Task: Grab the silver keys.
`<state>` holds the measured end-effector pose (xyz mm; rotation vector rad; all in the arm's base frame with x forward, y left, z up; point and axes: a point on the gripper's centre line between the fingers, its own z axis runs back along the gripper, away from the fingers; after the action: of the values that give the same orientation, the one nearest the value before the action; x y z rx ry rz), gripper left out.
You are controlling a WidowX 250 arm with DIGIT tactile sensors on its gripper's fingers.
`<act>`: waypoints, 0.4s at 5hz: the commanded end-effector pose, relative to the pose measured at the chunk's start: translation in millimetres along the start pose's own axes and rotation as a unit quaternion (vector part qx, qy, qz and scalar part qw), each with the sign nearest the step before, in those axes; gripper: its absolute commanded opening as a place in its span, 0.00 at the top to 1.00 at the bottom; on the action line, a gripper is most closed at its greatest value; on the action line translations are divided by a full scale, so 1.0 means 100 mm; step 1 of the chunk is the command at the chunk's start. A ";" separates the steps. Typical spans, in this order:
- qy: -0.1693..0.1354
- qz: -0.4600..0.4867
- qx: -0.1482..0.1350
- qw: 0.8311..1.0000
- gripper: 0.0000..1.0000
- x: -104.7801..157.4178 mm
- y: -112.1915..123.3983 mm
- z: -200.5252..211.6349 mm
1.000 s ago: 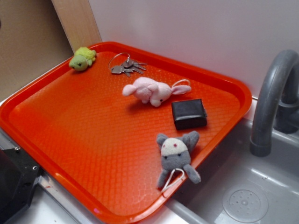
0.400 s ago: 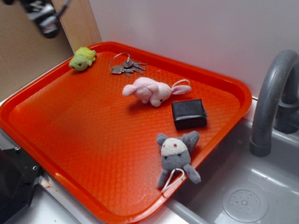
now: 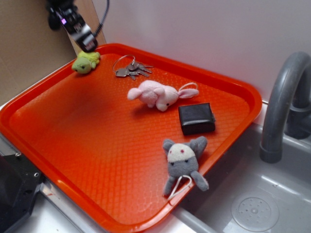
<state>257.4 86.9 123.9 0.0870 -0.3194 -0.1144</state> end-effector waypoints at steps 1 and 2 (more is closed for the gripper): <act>-0.029 -0.037 0.005 0.999 0.00 0.33 -0.08 -0.42; -0.015 -0.057 0.010 0.998 0.00 0.48 -0.08 -0.64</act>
<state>307.9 80.3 56.1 0.1055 -0.2788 -0.2066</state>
